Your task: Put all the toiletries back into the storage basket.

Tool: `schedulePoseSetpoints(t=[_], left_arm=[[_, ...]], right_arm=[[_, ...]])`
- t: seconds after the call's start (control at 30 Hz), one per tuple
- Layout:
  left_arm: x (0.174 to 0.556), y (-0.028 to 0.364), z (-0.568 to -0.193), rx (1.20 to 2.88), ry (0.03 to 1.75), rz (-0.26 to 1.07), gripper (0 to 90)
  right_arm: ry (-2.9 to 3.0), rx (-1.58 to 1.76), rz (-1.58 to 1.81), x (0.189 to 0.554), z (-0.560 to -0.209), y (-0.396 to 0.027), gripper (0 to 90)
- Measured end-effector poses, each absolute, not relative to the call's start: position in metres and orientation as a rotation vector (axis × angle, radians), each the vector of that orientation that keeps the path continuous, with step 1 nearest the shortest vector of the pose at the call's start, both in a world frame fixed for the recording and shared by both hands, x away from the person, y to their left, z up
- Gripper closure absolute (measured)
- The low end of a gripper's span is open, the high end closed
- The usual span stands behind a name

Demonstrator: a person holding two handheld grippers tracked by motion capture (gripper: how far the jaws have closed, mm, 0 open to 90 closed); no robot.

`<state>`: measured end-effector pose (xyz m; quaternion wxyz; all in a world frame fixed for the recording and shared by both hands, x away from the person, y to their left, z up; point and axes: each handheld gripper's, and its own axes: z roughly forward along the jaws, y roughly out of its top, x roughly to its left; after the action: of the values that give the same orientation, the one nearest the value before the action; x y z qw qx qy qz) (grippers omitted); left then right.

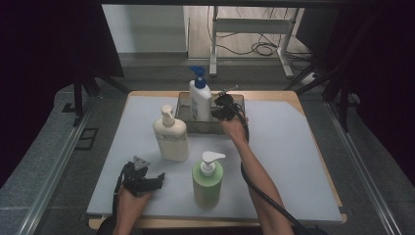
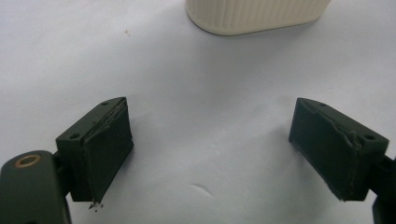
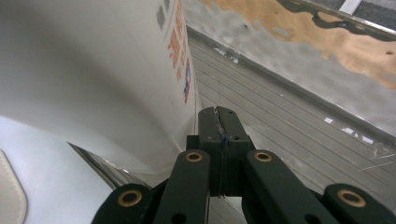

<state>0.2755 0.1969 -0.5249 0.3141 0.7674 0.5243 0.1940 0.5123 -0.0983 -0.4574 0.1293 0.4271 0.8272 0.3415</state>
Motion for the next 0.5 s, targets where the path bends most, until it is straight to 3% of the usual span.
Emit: schedulePoseSetpoints(t=[0.5], left_arm=[[0.2755,0.1968,-0.525,2.021,1.382,0.511,12.6]], right_arm=[[2.425,1.246,0.98,0.5133,-0.4635,-0.0921,89.7]])
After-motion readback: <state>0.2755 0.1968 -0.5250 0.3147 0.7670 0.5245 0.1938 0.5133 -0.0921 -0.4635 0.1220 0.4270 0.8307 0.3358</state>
